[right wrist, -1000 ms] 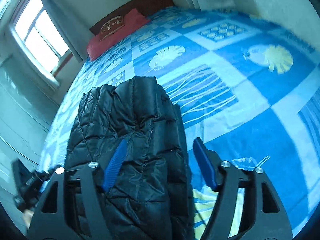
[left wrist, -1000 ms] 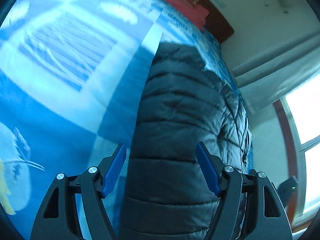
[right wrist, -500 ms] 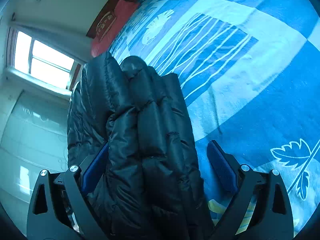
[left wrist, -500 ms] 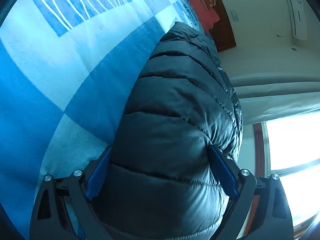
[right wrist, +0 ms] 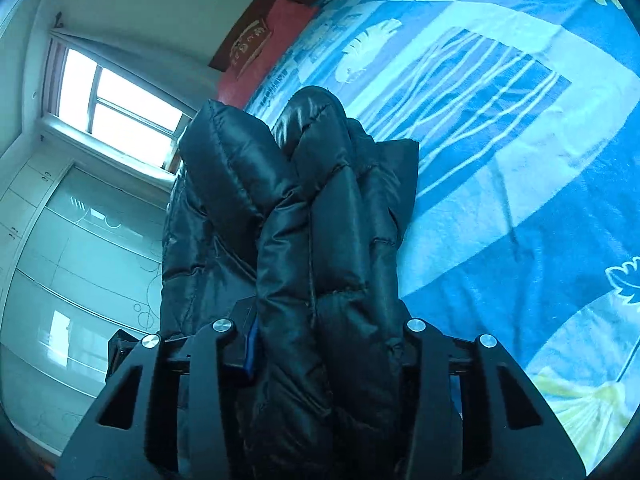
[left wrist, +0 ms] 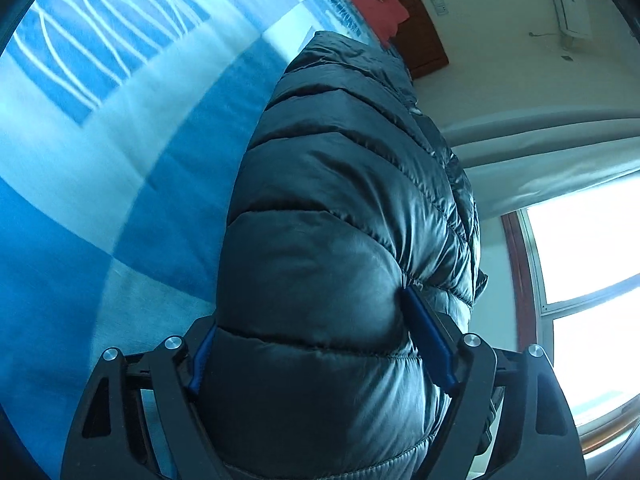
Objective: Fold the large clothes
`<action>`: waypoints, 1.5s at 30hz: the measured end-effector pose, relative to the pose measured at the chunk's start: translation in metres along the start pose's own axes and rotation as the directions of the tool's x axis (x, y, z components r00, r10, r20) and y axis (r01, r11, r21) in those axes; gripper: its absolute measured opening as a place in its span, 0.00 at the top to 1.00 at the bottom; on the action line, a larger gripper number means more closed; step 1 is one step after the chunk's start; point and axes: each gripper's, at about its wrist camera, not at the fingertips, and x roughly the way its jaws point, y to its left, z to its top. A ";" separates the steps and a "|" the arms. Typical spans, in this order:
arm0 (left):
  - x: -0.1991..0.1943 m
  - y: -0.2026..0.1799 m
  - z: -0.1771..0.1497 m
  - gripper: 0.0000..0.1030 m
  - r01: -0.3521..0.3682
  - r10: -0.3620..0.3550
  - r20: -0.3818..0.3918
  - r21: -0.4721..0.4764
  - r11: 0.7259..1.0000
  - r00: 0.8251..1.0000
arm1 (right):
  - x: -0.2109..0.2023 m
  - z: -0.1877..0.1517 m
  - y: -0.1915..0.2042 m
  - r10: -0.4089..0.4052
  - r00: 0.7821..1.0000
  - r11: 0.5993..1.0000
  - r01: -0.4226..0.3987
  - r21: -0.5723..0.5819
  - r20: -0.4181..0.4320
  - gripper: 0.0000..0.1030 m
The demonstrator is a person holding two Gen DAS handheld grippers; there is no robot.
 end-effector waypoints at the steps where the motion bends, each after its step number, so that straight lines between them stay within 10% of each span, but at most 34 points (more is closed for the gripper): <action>1: -0.005 0.001 0.002 0.23 -0.003 0.003 0.006 0.005 1.000 1.000 | 0.005 -0.001 0.008 0.010 1.000 1.000 -0.010 -0.007 -0.003 0.61; 18: -0.069 0.065 0.048 0.24 -0.058 0.064 0.095 -0.058 0.997 0.993 | 0.098 -0.015 0.073 0.055 0.991 0.998 -0.058 -0.027 -0.122 0.59; 30: -0.106 0.075 0.050 0.23 -0.036 0.036 0.077 -0.003 0.999 0.996 | 0.076 -0.002 0.089 -0.036 0.992 0.991 0.019 -0.134 -0.125 0.24; 38: -0.091 0.073 0.086 0.23 -0.067 0.066 0.100 0.004 0.998 0.993 | 0.103 0.030 0.091 -0.029 0.989 0.996 0.017 -0.084 -0.148 0.24; 45: -0.077 0.069 0.095 0.24 -0.128 0.123 0.090 0.053 0.990 0.988 | 0.117 0.028 0.072 -0.040 0.985 0.999 0.034 -0.035 -0.171 0.44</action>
